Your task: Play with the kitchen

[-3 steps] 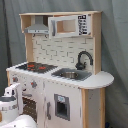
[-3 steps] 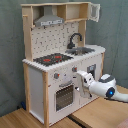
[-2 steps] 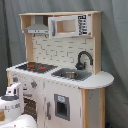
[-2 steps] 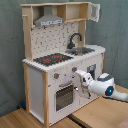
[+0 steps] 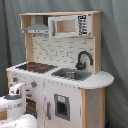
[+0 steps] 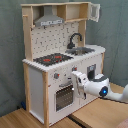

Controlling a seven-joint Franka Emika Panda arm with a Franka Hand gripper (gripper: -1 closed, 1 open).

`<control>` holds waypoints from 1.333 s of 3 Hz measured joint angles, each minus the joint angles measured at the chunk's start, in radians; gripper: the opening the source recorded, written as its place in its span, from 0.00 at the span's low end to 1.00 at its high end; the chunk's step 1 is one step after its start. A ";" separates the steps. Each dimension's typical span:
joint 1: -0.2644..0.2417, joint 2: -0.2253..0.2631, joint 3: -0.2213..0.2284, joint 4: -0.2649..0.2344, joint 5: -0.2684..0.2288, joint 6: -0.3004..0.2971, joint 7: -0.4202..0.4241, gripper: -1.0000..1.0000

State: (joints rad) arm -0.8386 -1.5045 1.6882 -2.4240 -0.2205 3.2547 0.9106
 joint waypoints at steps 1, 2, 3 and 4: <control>0.000 0.000 0.000 0.001 0.000 -0.003 0.000 0.00; 0.006 0.000 0.000 0.014 0.000 -0.046 0.005 0.00; 0.042 -0.001 0.000 0.024 0.000 -0.139 0.040 0.00; 0.082 -0.001 0.008 0.032 0.000 -0.234 0.070 0.00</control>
State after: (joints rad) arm -0.7565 -1.5057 1.6962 -2.3917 -0.2203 3.0207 0.9806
